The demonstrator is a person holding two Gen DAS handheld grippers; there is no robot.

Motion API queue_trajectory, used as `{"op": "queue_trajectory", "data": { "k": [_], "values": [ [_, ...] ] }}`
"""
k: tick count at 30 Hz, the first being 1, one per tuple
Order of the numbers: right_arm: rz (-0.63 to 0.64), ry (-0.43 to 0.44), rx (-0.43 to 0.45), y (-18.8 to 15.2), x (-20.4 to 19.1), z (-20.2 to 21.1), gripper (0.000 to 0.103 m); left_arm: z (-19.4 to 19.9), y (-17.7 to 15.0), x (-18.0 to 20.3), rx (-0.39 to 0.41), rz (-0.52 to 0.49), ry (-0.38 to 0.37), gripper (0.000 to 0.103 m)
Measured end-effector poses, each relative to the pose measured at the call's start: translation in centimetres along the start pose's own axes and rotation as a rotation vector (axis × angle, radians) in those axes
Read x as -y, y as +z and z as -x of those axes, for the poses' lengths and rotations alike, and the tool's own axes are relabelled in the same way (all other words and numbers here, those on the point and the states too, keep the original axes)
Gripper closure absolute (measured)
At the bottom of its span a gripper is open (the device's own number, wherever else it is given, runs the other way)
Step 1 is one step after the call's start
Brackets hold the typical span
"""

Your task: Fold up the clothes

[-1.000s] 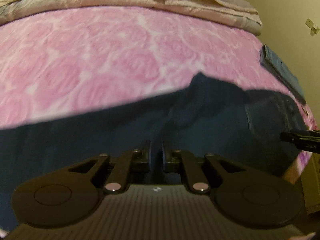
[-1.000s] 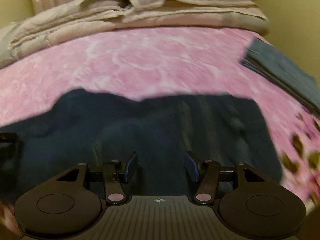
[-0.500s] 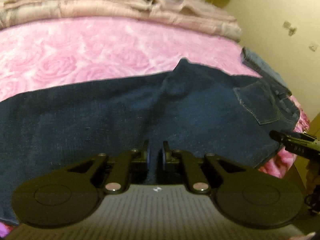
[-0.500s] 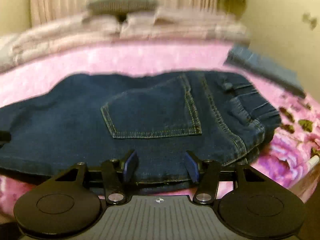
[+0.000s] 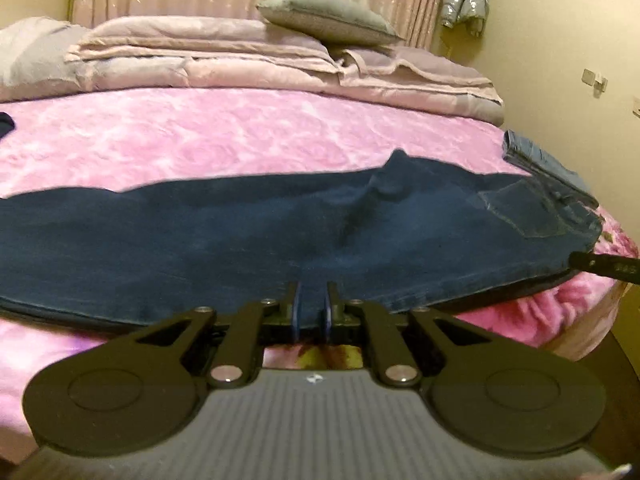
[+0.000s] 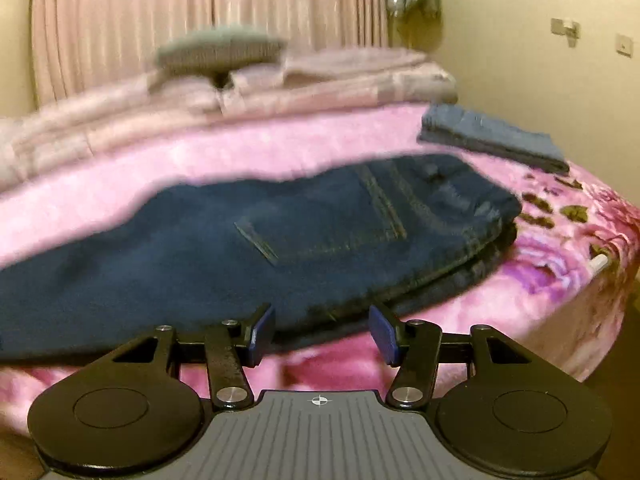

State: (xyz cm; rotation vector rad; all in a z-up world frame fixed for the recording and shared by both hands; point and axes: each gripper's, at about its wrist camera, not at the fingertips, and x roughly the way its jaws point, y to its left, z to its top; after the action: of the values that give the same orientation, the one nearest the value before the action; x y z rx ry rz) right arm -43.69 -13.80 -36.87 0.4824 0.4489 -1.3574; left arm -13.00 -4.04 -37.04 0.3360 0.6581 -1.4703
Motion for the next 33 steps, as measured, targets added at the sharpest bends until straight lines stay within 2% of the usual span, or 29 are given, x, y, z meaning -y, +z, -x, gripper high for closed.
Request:
{"op": "queue_trajectory", "data": {
  "k": [1, 2, 3, 7, 12, 13, 14, 19, 33],
  "values": [
    [-0.014, 0.014, 0.010, 0.2, -0.3, 1.3, 0.038, 1.0, 0.1, 0.1, 0.003, 0.002, 0.011, 0.095],
    [-0.026, 0.022, 0.004, 0.2, -0.6, 2.4, 0.014, 2.1, 0.2, 0.2, 0.005, 0.004, 0.022, 0.095],
    [-0.028, 0.030, -0.001, 0.1, -1.0, 3.3, 0.008, 3.1, 0.2, 0.4, 0.009, 0.006, 0.032, 0.095],
    [-0.012, 0.059, -0.006, -0.5, -2.6, 6.1, 0.007, 6.2, 0.2, 0.6, 0.003, 0.019, 0.074, 0.091],
    [-0.016, 0.059, -0.024, -0.5, -3.4, 8.0, 0.007, 9.1, 0.4, 1.1, 0.021, 0.014, 0.121, 0.078],
    [-0.022, 0.050, -0.033, -0.4, -3.4, 8.2, 0.004, 9.4, 0.3, 1.1, 0.023, 0.012, 0.129, 0.076],
    [-0.026, 0.038, -0.045, -0.3, -3.5, 8.3, 0.001, 9.6, 0.3, 1.1, 0.023, 0.012, 0.136, 0.076],
    [-0.028, -0.004, -0.059, -0.5, -3.5, 9.2, 0.001, 10.5, -0.2, 1.1, 0.014, 0.016, 0.171, 0.075],
    [-0.007, 0.032, -0.032, -1.1, -4.7, 12.1, 0.001, 13.4, -1.3, 1.8, 0.032, -0.009, 0.208, 0.072]
  ]
}}
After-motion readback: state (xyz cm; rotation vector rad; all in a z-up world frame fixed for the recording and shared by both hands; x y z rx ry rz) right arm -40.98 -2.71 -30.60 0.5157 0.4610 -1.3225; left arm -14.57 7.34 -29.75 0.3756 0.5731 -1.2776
